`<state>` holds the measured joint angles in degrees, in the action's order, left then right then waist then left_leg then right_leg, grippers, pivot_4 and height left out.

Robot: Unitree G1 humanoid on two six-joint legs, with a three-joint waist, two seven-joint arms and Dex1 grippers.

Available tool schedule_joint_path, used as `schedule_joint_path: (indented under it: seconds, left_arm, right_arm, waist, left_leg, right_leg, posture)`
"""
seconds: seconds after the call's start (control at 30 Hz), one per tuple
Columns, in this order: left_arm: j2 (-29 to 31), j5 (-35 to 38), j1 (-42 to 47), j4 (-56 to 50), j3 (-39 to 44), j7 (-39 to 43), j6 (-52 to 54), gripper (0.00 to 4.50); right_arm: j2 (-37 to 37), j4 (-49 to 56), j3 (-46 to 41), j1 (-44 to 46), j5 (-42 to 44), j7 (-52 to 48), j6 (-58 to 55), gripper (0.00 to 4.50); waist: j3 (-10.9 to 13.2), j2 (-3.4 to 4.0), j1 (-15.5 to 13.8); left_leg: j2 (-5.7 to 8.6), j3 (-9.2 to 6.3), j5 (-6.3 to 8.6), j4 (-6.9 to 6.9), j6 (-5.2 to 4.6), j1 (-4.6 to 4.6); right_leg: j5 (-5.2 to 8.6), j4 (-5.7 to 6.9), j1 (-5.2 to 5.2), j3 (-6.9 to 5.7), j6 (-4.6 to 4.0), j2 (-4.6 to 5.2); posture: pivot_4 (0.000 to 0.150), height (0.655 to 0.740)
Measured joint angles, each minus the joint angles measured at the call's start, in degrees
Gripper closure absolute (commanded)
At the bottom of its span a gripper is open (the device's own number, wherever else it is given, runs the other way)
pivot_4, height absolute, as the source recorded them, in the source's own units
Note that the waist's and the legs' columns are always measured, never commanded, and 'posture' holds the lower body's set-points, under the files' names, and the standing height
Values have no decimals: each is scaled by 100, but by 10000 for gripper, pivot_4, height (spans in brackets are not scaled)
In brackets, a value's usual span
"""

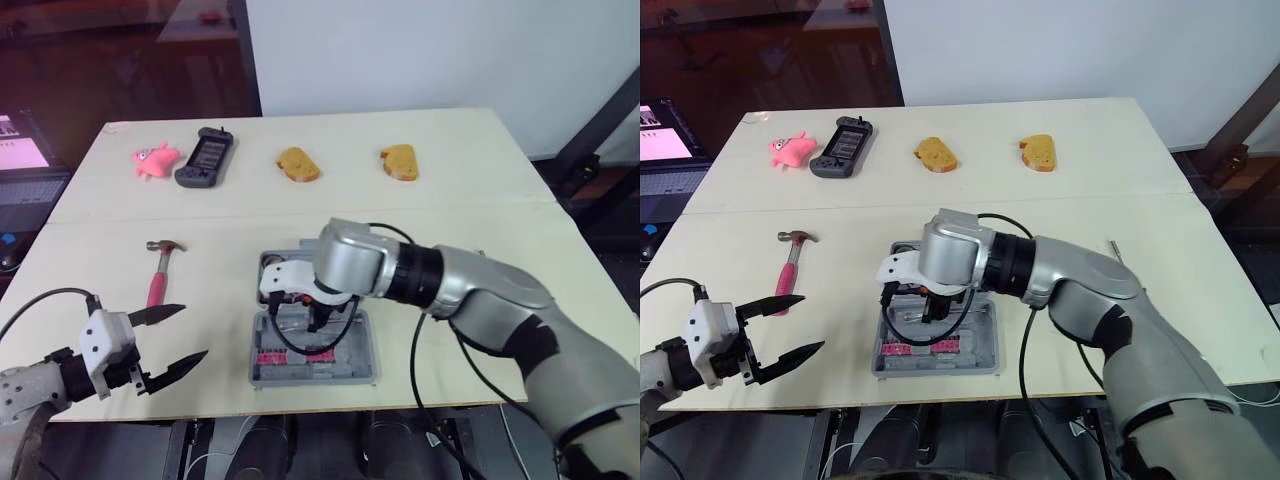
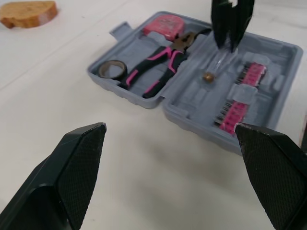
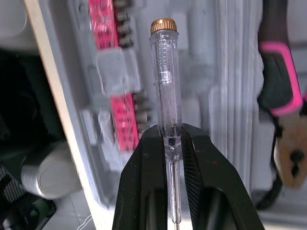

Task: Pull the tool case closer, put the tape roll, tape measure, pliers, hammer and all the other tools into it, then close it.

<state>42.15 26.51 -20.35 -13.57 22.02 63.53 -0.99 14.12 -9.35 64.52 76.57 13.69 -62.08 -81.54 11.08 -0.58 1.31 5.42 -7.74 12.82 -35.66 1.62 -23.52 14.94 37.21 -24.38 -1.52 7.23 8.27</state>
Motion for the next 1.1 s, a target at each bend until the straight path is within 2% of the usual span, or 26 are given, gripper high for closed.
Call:
schedule_joint_path:
  seconds: [0.17, 0.53, 1.1]
  left_arm:
    - [-26, 5, -17, 59, -2, 72, -114, 0]
    - [-200, -347, 715, 1245, -612, 283, -649, 0]
    - [-233, -426, 681, 1369, -834, 337, -765, 0]
  right_arm:
    - [-188, -491, 36, 0, -59, 177, 178, 44533]
    - [-746, -1277, 69, -122, -286, 354, 627, 44533]
    - [-976, -1580, 43, -162, -492, 316, 833, 44533]
  waist:
    - [0, 0, -13]
    - [-2, 1, 11]
    - [-3, 2, 127]
  left_leg:
    - [-14, -4, -2, -1, 6, 0]
    - [-33, -8, -4, 8, 24, 0]
    - [-34, -12, -5, 13, 35, 1]
  right_leg:
    - [-8, -2, 0, 3, -13, -22]
    - [-22, 0, -13, 7, -38, -62]
    - [-22, 2, -15, 8, -38, -64]
  posture:
    - [1500, 7400]
    - [1500, 7400]
    - [1500, 7400]
